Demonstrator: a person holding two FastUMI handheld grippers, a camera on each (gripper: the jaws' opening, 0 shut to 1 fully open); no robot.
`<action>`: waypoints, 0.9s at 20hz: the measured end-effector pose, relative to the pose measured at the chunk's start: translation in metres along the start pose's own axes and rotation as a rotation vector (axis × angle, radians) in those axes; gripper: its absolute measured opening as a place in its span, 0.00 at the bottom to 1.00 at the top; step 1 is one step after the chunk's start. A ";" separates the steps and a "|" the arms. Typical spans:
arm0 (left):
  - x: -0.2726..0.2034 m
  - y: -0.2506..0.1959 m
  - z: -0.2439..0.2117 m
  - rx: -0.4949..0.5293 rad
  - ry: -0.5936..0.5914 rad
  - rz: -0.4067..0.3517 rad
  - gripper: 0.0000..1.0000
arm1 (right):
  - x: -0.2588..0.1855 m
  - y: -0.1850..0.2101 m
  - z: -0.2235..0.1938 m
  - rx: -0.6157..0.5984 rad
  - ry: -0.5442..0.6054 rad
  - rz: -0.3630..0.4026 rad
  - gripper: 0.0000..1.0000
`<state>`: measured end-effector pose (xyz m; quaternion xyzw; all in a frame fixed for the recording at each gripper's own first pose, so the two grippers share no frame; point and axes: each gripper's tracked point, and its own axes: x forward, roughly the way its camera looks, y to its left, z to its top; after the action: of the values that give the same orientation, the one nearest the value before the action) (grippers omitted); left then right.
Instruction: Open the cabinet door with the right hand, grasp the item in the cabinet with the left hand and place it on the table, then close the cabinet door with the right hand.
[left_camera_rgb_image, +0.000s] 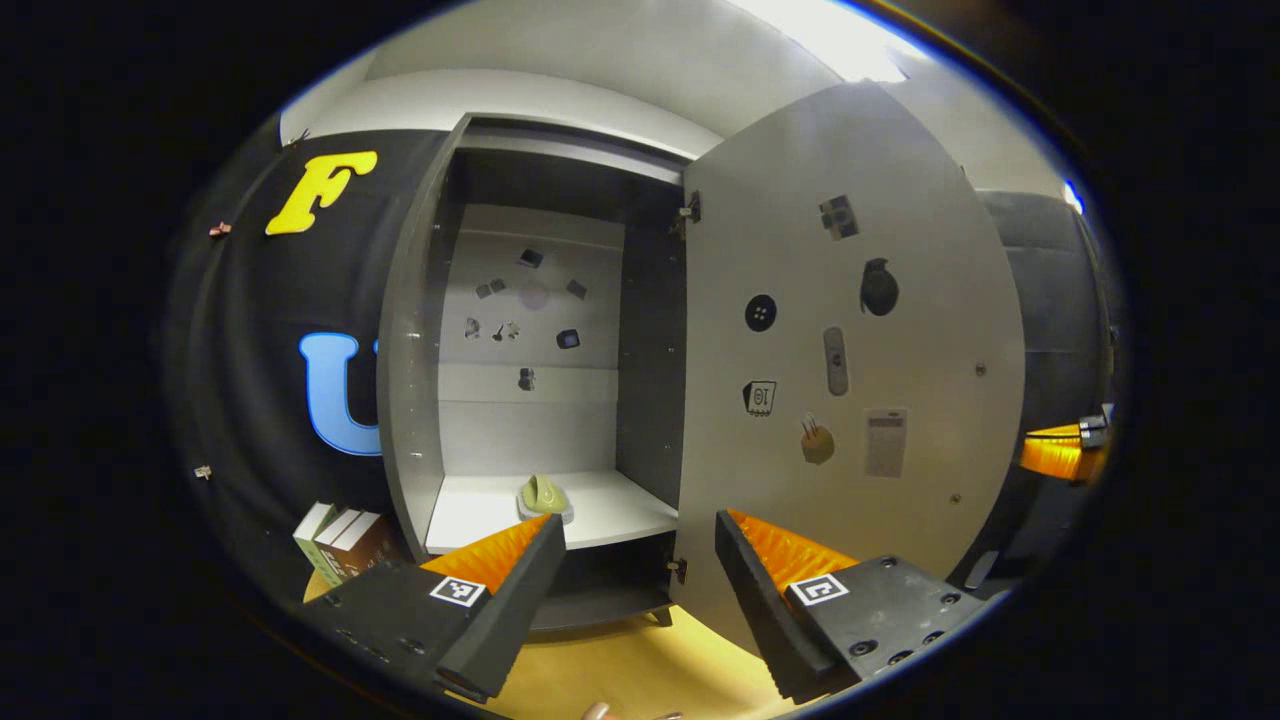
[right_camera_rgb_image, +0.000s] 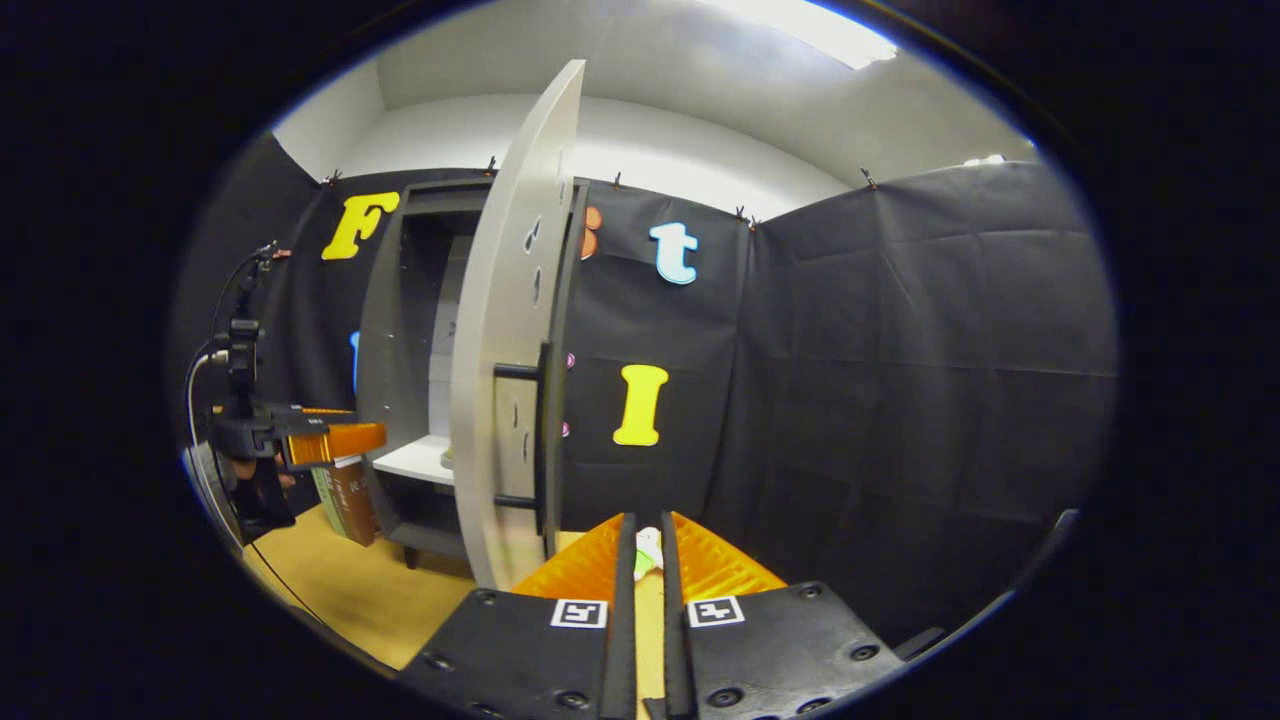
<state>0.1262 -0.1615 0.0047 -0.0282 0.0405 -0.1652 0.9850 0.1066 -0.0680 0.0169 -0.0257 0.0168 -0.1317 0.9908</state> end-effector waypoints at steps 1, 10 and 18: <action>0.011 0.005 0.002 0.002 0.012 0.000 0.95 | 0.001 -0.005 -0.001 0.007 0.000 -0.021 0.32; 0.135 0.075 -0.027 0.035 0.227 0.109 0.95 | 0.013 -0.047 -0.020 0.004 0.021 -0.136 0.97; 0.243 0.119 -0.060 0.051 0.326 0.189 0.93 | 0.046 -0.067 -0.031 0.001 0.043 -0.135 0.97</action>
<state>0.3884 -0.1312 -0.0803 0.0276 0.1977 -0.0750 0.9770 0.1321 -0.1459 -0.0120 -0.0234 0.0363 -0.1987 0.9791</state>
